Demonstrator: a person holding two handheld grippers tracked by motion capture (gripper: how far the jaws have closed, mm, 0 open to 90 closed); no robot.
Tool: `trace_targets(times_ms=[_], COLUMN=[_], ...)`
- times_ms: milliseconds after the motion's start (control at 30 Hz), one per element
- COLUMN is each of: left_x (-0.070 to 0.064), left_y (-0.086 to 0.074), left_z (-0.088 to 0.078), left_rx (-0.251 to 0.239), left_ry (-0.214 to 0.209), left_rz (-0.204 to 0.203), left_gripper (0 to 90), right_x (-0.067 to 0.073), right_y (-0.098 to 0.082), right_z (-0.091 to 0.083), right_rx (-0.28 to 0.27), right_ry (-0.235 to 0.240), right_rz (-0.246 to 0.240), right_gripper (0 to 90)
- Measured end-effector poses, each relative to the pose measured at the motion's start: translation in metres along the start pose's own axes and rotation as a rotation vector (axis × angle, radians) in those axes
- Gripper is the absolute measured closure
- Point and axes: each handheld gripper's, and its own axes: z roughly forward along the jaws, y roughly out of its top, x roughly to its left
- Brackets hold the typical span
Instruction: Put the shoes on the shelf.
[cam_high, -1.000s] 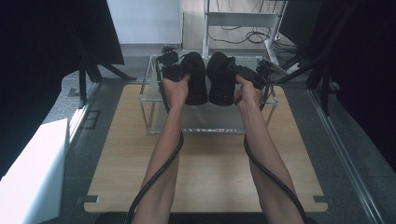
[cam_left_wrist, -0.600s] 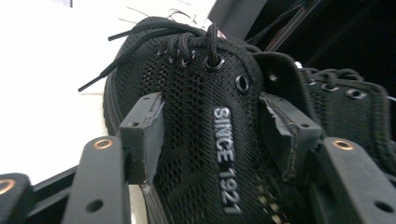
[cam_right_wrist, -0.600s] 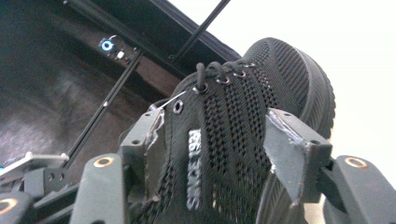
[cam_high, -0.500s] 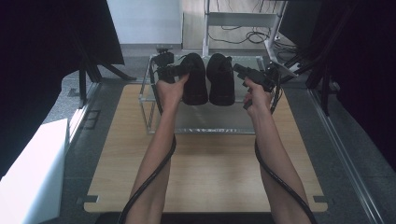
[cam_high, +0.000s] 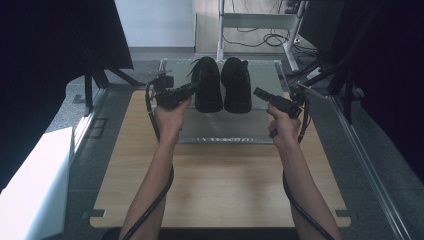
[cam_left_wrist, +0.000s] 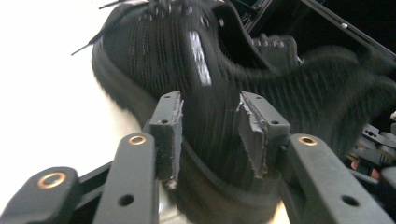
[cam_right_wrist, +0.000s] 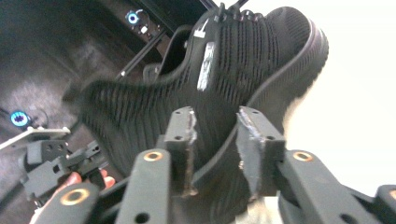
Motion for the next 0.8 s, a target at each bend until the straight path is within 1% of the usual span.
trace_targets(times_ms=[67, 167, 267, 333, 367, 433, 500, 600, 667, 700, 767, 800], left_x=[0.001, 0.001, 0.001, 0.0, -0.002, -0.006, -0.01, -0.015, -0.016, -0.016, -0.014, -0.012], left_y=[-0.012, -0.032, -0.049, -0.057, -0.059, -0.062, -0.063, -0.062, -0.06, -0.06, -0.059, -0.058], left_z=[-0.005, -0.01, -0.01, -0.01, -0.009, -0.007, -0.004, 0.0, 0.001, 0.002, 0.004, 0.005], left_rx=[-0.007, -0.003, 0.004, -0.007, -0.007, -0.006, -0.001, 0.002, 0.006, 0.007, 0.006, 0.005], left_ry=[-0.03, -0.055, -0.072, -0.099, -0.114, -0.129, -0.137, -0.126, -0.112, -0.102, -0.097, -0.098], left_rz=[-0.011, -0.01, -0.005, -0.008, -0.008, -0.001, 0.009, 0.03, 0.052, 0.058, 0.056, 0.048], left_gripper=[64.4, 69.5, 77.7, 82.3, 85.2, 88.2, 88.9, 89.3, 89.5, 89.5, 89.6, 89.6], right_x=[0.0, -0.001, 0.001, 0.003, 0.005, 0.009, 0.013, 0.013, 0.012, 0.013, 0.015, 0.015], right_y=[-0.009, -0.024, -0.041, -0.049, -0.053, -0.057, -0.06, -0.063, -0.064, -0.063, -0.062, -0.062], right_z=[-0.005, -0.011, -0.014, -0.014, -0.013, -0.01, -0.006, 0.001, 0.005, 0.006, 0.008, 0.01], right_rx=[-0.004, -0.011, -0.001, 0.011, 0.015, 0.028, 0.04, 0.051, 0.041, 0.038, 0.043, 0.046], right_ry=[-0.005, 0.005, 0.028, 0.051, 0.061, 0.078, 0.084, 0.074, 0.089, 0.084, 0.061, 0.056], right_rz=[-0.03, -0.042, -0.06, -0.077, -0.085, -0.103, -0.108, -0.114, -0.099, -0.105, -0.129, -0.131], right_gripper=[71.9, 77.8, 83.5, 85.7, 87.0, 88.3, 89.0, 89.7, 90.0, 90.0, 90.0, 90.0])
